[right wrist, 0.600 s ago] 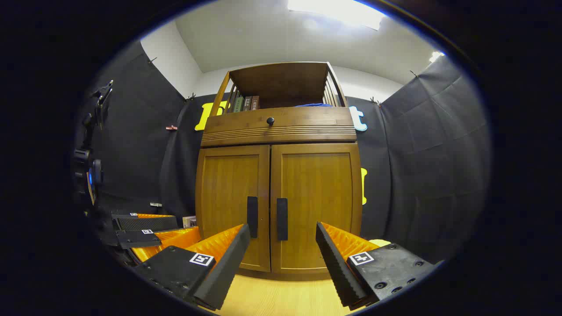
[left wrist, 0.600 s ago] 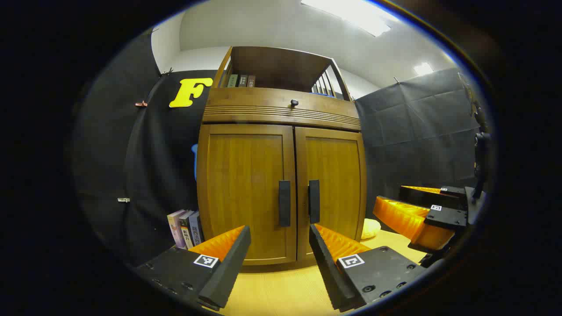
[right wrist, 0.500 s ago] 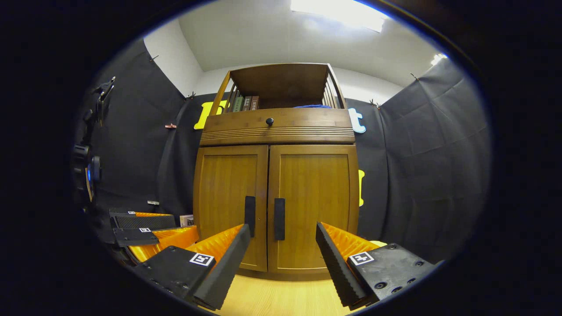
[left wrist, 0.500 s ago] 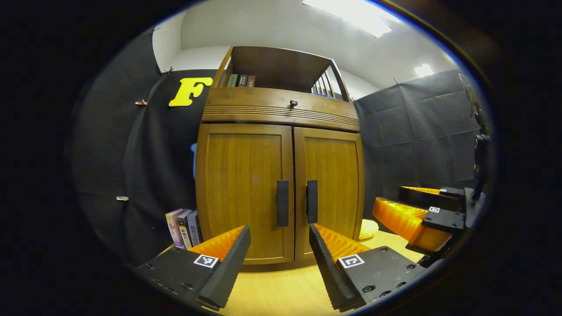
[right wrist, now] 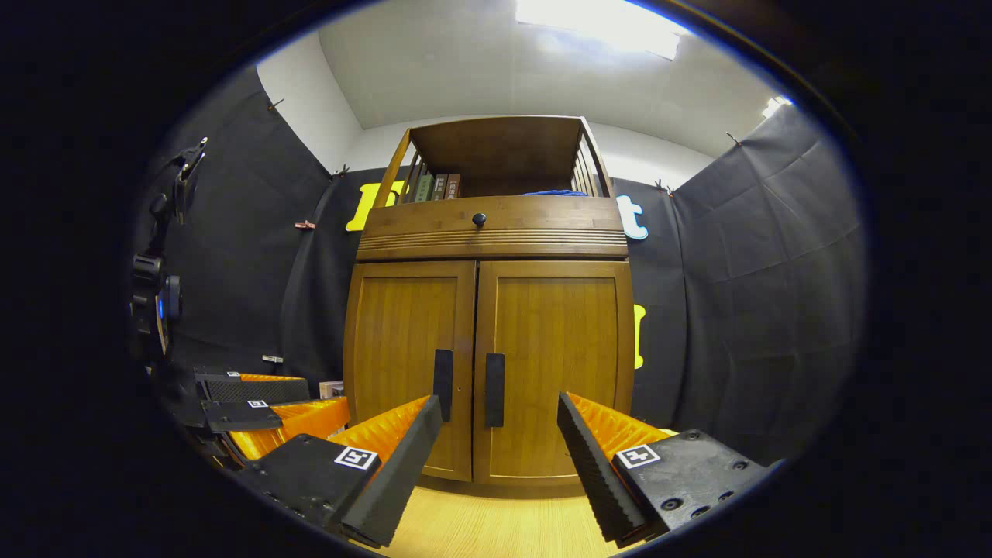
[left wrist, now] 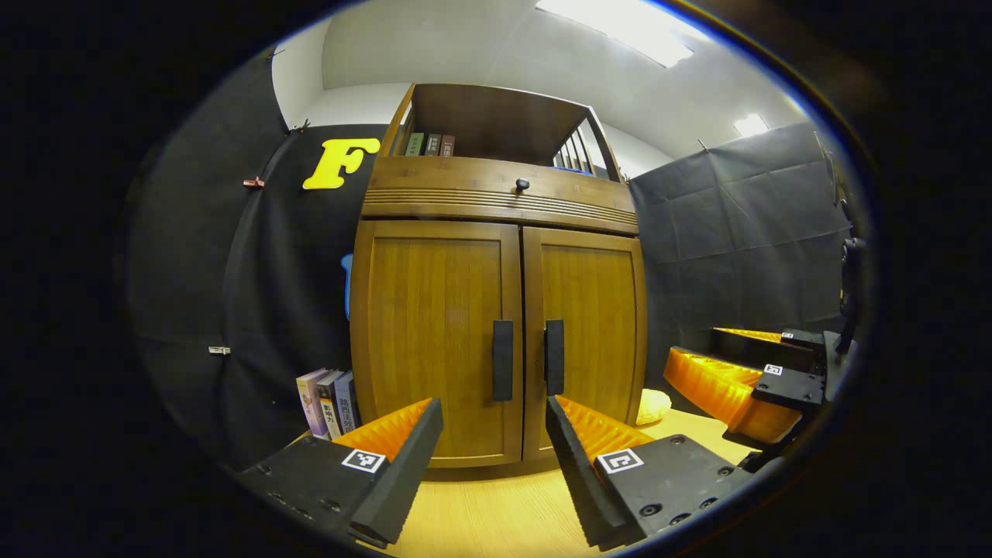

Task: Open the right door of the double-door shoe cabinet with the right hand, and open the left door with the left hand.

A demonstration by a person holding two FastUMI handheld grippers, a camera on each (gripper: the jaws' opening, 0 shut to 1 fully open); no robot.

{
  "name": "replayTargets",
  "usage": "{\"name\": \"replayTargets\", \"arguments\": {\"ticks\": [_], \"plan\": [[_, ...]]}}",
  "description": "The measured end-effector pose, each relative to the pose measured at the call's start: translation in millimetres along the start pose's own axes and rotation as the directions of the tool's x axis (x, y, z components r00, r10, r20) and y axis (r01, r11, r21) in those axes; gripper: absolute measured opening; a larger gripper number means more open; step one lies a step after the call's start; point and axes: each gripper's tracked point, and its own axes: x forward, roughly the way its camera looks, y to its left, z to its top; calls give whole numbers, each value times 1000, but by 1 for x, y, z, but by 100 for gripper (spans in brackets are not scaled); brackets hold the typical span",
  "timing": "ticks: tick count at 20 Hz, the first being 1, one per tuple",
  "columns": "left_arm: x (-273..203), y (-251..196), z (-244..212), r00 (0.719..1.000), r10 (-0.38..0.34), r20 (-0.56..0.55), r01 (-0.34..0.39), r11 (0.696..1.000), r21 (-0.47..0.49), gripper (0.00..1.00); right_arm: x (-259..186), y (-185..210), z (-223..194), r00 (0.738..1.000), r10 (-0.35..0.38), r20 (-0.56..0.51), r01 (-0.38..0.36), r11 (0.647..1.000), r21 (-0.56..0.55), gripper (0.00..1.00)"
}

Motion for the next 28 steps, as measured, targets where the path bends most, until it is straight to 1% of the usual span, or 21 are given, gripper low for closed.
{"name": "replayTargets", "arguments": {"ticks": [9,17,23,28], "plan": [[6,1,-2,1000,-1,-3,1,1000,-20,84,5,-3,2,1000,-7,16,7,1000,8,96],[19,10,-12,1000,2,-15,-3,999,-54,84,21,-2,-11,1000,-8,-1,8,1000,17,96],[31,26,-24,999,8,-33,-11,996,-85,84,54,7,-28,999,10,-46,-9,1000,26,96],[36,43,-29,999,24,-38,-27,997,-67,84,98,21,-39,998,14,-54,-14,1000,-1,96]]}}
